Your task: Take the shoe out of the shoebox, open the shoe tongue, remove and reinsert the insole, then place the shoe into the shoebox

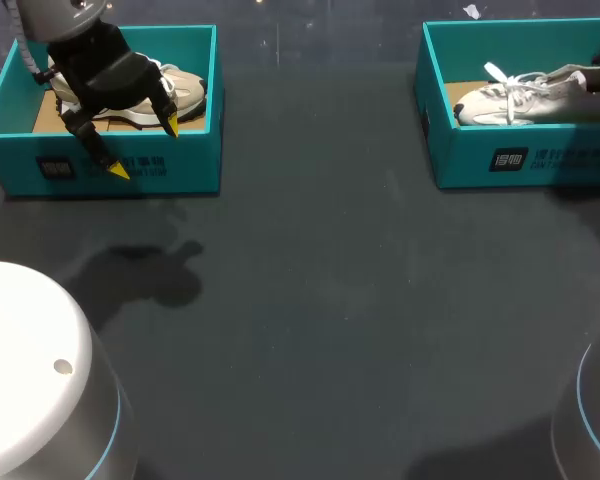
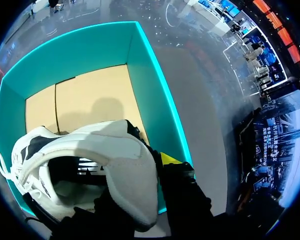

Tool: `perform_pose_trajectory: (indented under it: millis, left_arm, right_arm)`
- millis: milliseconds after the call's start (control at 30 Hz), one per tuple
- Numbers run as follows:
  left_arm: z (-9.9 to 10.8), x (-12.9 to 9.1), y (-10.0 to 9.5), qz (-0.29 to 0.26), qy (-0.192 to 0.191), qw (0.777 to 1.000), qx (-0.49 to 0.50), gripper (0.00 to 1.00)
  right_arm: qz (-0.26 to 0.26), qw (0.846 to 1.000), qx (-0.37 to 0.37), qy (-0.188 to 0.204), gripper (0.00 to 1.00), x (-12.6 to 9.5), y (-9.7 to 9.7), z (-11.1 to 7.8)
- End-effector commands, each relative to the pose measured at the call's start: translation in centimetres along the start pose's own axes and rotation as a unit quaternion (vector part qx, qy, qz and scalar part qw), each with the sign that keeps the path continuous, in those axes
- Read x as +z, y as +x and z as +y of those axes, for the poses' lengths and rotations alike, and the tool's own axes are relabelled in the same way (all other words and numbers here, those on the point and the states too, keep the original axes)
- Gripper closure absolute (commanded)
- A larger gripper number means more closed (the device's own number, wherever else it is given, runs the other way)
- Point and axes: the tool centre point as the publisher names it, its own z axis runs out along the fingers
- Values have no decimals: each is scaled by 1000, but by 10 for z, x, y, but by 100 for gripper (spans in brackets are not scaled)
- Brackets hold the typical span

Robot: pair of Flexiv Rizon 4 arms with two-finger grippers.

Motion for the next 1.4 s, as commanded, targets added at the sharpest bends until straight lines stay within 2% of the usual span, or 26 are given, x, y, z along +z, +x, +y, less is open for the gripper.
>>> perform_pose_trajectory:
  millis: [33, 400, 867, 1400]
  left_arm:
    - [0, 0, 0, 1, -1, 1000, 0, 0]
    - [0, 0, 0, 1, -1, 1000, 0, 0]
    - [0, 0, 0, 1, -1, 1000, 0, 0]
    - [0, 0, 0, 1, -1, 1000, 0, 0]
  right_arm:
    - [-6, 1000, 1, 2, 100, 3, 4, -5]
    - [-1, 1000, 6, 11, 100, 15, 12, -29]
    - [2, 1000, -12, 15, 100, 24, 33, -28]
    - [-19, 1000, 3, 20, 100, 38, 17, -26]
